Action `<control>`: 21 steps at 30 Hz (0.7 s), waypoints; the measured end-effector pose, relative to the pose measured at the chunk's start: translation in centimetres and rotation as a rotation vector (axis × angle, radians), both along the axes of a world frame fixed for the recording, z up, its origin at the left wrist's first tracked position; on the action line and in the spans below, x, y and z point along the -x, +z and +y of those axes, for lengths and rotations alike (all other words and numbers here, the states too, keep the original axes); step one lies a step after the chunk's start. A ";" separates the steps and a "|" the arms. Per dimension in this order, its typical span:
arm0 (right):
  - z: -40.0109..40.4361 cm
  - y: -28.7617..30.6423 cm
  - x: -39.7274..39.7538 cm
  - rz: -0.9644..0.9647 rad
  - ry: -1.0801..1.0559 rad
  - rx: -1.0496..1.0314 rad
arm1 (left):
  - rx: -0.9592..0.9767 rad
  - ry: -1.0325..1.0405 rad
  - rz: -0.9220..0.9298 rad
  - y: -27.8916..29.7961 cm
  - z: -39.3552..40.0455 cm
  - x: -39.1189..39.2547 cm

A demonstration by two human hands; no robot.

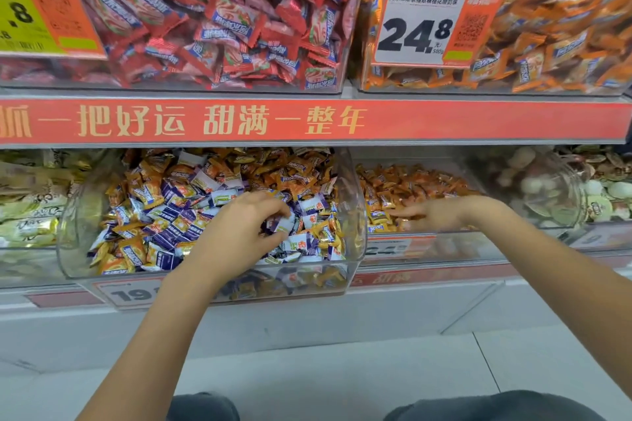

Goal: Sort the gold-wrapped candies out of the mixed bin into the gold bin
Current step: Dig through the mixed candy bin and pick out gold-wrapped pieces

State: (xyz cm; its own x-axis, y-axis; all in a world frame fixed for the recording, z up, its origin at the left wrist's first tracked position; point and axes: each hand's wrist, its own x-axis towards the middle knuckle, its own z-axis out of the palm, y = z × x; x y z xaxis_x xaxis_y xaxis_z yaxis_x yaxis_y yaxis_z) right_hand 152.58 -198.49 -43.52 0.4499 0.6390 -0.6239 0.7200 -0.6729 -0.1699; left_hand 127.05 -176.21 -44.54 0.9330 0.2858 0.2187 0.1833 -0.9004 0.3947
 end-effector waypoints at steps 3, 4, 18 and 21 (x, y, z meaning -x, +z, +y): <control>-0.9 1.4 2.8 -0.257 -0.065 -0.459 | -0.073 -0.034 0.118 0.3 -0.2 -0.3; -1.3 1.8 4.4 -0.407 -0.091 -0.639 | -0.111 -0.037 0.157 0.5 -0.4 -0.5; 12.4 3.9 12.3 -0.359 0.619 0.245 | -0.012 -0.019 0.252 1.1 -0.6 -0.6; 13.2 3.6 12.0 -0.246 0.573 0.350 | -0.001 -0.036 0.261 1.1 -0.4 -0.4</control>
